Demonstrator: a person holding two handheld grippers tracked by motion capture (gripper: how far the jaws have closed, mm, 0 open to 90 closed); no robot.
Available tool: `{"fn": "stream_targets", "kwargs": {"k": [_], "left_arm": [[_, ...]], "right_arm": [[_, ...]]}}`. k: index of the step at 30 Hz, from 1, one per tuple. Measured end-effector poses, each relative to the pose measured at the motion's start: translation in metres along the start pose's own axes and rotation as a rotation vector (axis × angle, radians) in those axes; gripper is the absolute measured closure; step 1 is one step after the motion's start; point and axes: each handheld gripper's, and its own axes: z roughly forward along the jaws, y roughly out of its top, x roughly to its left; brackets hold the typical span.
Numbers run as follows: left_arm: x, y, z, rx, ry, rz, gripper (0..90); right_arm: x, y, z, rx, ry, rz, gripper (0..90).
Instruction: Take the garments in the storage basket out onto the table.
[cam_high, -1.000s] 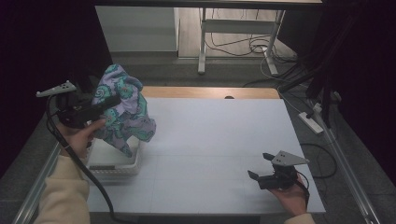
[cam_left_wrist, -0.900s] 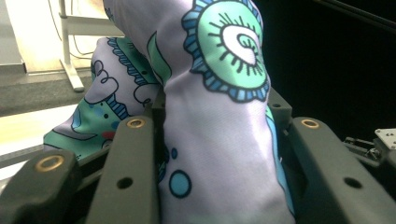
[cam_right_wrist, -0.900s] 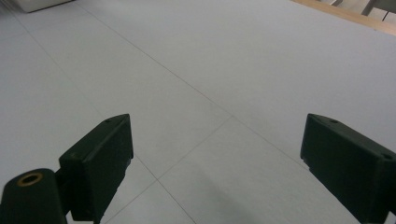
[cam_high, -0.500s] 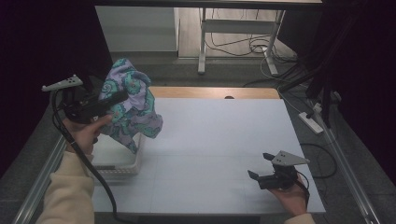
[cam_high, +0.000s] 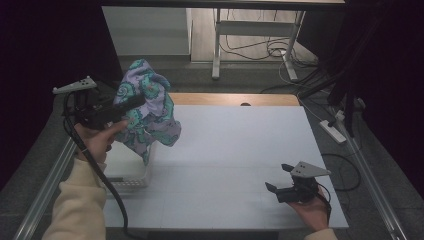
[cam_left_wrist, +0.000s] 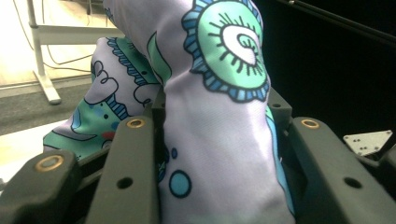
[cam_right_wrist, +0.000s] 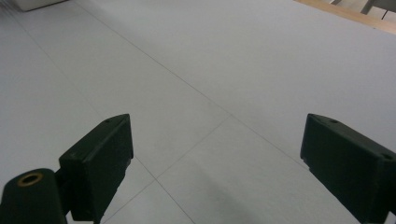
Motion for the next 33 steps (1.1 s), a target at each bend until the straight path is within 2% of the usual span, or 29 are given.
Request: {"fn": "stream_targets", "kwargs": {"k": [18,28,33], "left_arm": [[-0.029,0.005,0.038,0.034,-0.082,0.029,60.1],[-0.04,0.01,0.046,0.038,-0.113,0.045,60.1],[-0.04,0.008,0.049,0.039,-0.122,0.035,60.1]], "right_arm": [[-0.001,0.0,0.0,0.0,0.003,-0.001,9.7],[-0.001,0.0,-0.001,0.0,0.0,0.0,9.7],[-0.001,0.0,-0.001,-0.001,-0.001,0.001,9.7]]}}
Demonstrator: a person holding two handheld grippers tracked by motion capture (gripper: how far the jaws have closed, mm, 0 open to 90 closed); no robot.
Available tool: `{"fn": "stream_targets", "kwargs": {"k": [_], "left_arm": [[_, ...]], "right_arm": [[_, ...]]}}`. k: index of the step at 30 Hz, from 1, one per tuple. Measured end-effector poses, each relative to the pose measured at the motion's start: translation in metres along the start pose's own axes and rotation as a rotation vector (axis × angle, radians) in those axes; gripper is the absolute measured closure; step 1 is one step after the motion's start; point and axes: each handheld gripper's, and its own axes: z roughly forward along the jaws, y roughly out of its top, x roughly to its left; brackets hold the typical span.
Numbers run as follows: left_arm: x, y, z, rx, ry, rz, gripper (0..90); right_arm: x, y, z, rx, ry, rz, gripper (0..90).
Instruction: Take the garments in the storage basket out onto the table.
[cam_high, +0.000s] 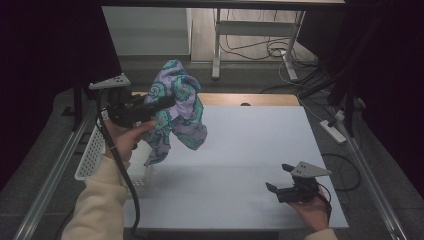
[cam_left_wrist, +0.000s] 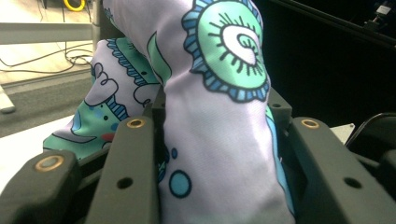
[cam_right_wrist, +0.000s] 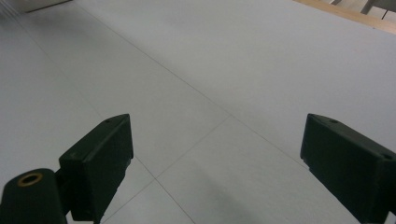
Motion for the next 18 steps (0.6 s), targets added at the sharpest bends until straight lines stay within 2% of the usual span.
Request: {"fn": "stream_targets", "kwargs": {"k": [6,18], "left_arm": [[-0.006,0.002,0.008,0.004,-0.021,0.008,60.1],[-0.004,-0.01,0.021,0.027,-0.045,-0.015,60.1]], "right_arm": [[0.0,0.0,0.0,0.001,0.0,-0.001,9.7],[0.0,0.0,0.0,0.0,-0.001,0.0,9.7]]}}
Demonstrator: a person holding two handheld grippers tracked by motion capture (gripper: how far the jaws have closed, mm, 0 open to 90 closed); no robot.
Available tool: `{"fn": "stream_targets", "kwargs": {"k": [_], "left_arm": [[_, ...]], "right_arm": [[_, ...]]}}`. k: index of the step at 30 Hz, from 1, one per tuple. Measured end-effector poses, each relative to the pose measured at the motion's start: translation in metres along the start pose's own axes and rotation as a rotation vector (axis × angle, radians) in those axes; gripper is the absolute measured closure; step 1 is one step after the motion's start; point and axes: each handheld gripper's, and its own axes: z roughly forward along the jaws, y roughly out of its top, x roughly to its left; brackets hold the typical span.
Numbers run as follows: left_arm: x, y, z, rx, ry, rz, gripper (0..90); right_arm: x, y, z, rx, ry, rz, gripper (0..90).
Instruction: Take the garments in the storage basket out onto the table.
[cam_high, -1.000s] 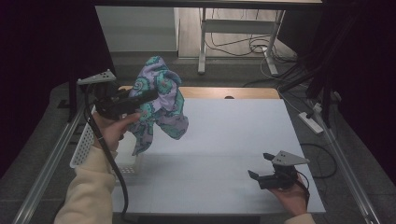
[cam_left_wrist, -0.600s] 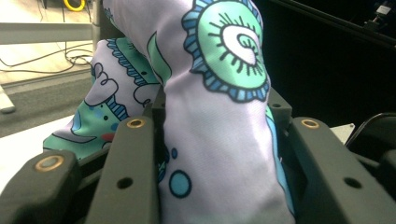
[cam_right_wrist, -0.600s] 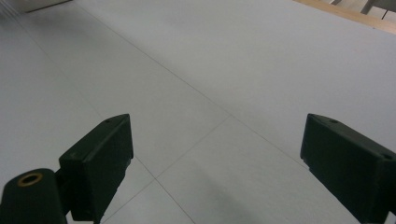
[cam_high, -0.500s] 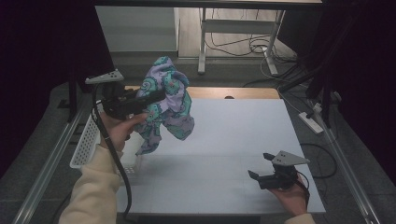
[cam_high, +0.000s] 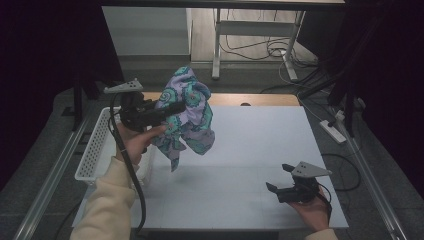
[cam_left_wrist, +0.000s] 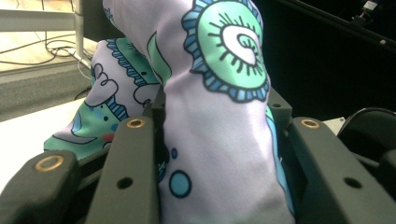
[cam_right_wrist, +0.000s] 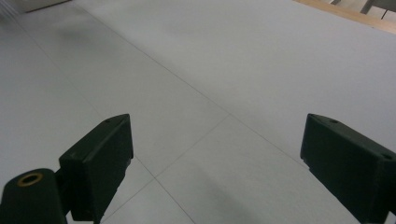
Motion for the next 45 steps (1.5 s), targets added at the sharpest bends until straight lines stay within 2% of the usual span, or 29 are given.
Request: {"fn": "stream_targets", "kwargs": {"k": [9,20,34,39,45], "left_arm": [[-0.003,-0.005,0.011,0.018,-0.018,-0.002,60.1],[-0.014,-0.016,0.039,0.056,-0.068,0.0,60.0],[-0.033,-0.028,0.069,0.109,-0.124,0.024,59.9],[-0.035,-0.034,0.078,0.135,-0.134,0.029,59.8],[-0.031,-0.045,0.085,0.163,-0.132,0.016,59.8]], "right_arm": [[0.0,0.0,0.0,-0.001,-0.002,0.001,9.7],[0.0,0.0,-0.002,-0.006,-0.001,0.003,9.7],[0.0,0.0,-0.001,-0.002,0.002,0.002,9.7],[-0.001,0.0,-0.002,-0.005,0.001,0.0,9.7],[0.0,0.0,-0.002,-0.001,0.0,0.003,9.7]]}}
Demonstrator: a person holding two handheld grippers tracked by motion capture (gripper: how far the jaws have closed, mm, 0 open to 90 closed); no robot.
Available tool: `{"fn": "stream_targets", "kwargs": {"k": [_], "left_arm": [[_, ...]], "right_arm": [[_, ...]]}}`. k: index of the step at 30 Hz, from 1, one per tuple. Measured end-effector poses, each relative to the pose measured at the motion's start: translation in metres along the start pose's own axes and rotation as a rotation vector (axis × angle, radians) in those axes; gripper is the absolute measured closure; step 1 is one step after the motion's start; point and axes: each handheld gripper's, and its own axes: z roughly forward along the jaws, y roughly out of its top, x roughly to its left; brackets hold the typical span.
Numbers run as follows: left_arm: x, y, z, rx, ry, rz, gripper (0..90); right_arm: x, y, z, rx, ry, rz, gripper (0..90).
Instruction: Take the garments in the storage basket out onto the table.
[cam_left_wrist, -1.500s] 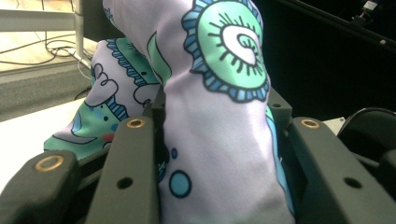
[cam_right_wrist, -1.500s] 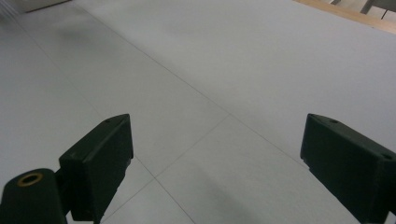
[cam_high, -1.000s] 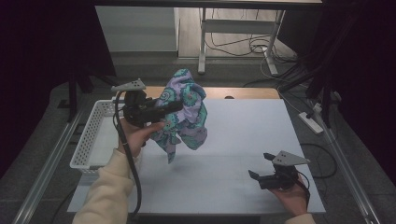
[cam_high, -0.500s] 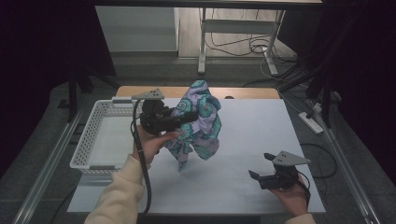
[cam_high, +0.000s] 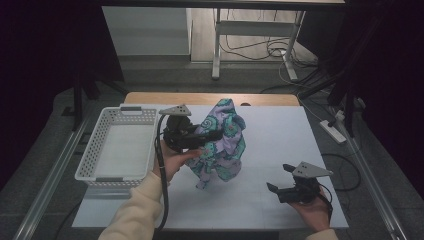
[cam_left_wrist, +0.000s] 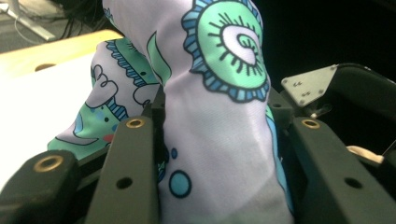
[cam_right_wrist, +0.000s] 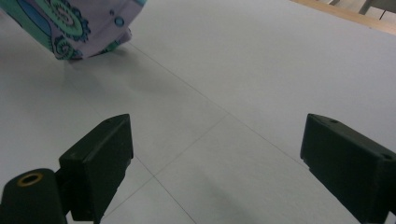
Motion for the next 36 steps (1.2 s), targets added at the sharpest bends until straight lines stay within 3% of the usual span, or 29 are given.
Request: {"fn": "stream_targets", "kwargs": {"k": [11,22,36], "left_arm": [[0.005,-0.014,0.021,0.059,-0.014,-0.002,59.6],[0.016,-0.032,0.042,0.119,0.0,-0.025,59.4],[0.023,-0.042,0.061,0.15,0.013,-0.039,58.2]], "right_arm": [[0.0,0.0,0.0,-0.002,-0.003,0.0,9.7],[0.0,0.0,0.001,0.001,0.0,-0.001,9.7],[0.0,-0.001,0.001,0.005,0.001,-0.001,9.6]]}}
